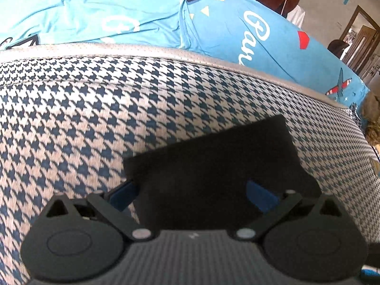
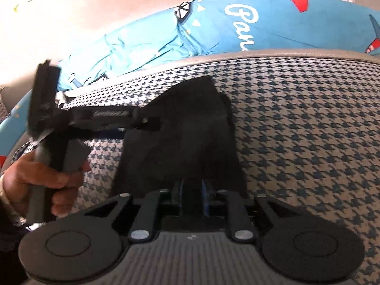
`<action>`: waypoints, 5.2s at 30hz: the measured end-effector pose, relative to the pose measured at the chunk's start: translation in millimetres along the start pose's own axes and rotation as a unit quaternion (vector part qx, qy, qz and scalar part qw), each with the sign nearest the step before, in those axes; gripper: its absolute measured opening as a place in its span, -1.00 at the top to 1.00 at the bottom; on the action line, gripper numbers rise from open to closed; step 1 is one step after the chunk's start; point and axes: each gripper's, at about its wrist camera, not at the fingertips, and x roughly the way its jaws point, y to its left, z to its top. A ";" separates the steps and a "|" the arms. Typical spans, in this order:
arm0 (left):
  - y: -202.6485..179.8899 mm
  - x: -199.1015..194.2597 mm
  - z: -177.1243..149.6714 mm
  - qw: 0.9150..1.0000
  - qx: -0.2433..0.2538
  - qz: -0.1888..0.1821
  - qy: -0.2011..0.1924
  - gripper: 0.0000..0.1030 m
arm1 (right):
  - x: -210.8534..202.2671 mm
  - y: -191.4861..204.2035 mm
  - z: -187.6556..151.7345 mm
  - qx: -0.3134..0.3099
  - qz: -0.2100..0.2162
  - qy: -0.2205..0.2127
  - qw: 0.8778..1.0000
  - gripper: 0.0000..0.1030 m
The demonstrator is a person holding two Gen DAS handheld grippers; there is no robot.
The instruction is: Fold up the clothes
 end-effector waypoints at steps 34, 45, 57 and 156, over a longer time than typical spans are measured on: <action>-14.2 26.8 -5.1 0.996 0.046 0.076 0.014 -1.00 | 27.9 13.7 -0.4 -0.032 -0.022 0.066 0.997 0.48; -13.4 24.7 -5.6 0.996 0.047 0.076 0.018 -1.00 | 33.8 11.5 -1.6 -0.041 -0.037 0.063 0.996 0.37; -11.3 -8.2 -22.1 0.994 0.054 0.097 0.019 -1.00 | 26.9 -0.9 11.1 0.001 -0.008 0.043 0.999 -0.06; 22.6 10.3 -2.7 0.982 0.005 -0.182 0.046 -0.26 | 55.0 -55.7 18.0 0.123 0.053 0.040 0.990 0.47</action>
